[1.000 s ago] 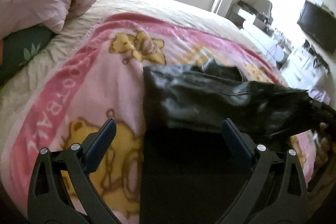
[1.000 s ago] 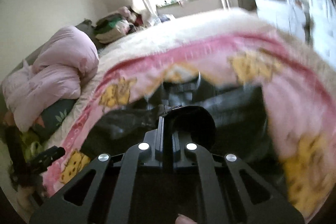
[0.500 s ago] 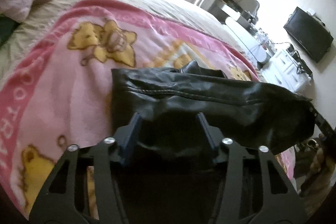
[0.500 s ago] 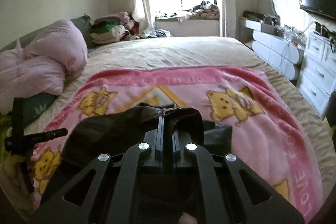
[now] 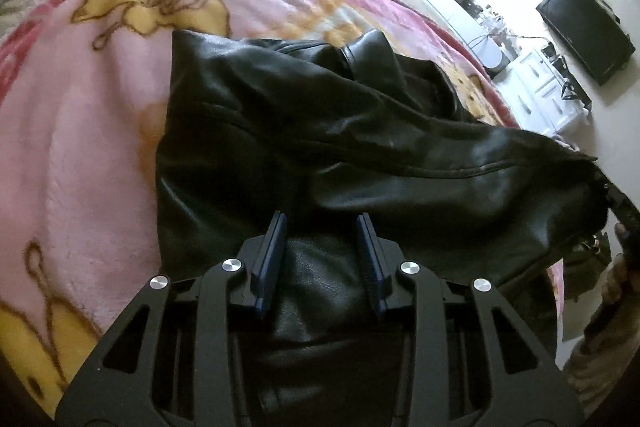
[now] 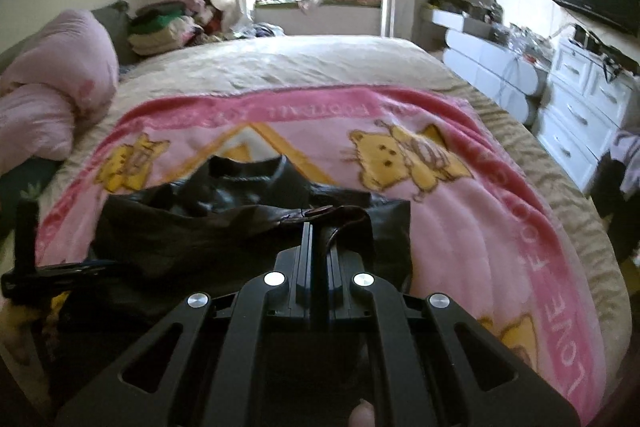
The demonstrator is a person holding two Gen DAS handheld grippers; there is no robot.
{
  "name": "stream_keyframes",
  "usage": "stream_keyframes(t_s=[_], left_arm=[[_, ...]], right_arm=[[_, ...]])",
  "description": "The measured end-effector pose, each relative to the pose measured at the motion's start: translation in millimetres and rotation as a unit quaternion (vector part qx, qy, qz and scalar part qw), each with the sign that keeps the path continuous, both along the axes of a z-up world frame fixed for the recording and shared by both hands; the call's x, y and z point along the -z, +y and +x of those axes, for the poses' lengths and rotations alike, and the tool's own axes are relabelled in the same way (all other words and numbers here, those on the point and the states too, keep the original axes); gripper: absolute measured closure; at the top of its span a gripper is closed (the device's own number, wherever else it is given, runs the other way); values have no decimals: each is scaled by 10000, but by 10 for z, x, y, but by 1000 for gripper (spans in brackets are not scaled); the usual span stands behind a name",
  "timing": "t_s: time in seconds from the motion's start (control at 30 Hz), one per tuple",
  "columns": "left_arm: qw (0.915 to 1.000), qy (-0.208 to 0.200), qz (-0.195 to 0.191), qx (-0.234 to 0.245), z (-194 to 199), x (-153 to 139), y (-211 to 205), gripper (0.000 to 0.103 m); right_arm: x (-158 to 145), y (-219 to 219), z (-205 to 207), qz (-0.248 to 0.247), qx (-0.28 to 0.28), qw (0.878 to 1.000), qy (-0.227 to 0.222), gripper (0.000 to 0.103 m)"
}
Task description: Fold large clothes
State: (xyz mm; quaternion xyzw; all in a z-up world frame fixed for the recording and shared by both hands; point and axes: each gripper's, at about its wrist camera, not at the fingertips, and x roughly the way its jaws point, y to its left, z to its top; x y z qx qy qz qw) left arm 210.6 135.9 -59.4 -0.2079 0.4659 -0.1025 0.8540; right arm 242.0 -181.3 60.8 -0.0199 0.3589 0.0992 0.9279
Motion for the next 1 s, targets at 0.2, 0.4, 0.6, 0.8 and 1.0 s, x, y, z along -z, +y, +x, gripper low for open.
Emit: stream_keyframes(t_s=[0.2,0.4,0.6,0.8,1.0], left_arm=[[9995,-36,311,19,-31,-40,-84,75],[9996,-13,297,10,-22,-54,-89,75],[9997,-12,247,-52,-18,-60,-84,75],[9994,-21,342,-38,-18,-59,-98,75],[9984,-25,565,-15,-17,-80,-163,75]], right_arm=[[103,-58,132,54,233,9990,373,97],[122,-118,128,-89,460,9979,449,56],[56,-125,50,-292,670,9973,110,44],[326,440,171,-209,-78,9987,464,46],[575,825,305,-347,-233,9959,806,46]])
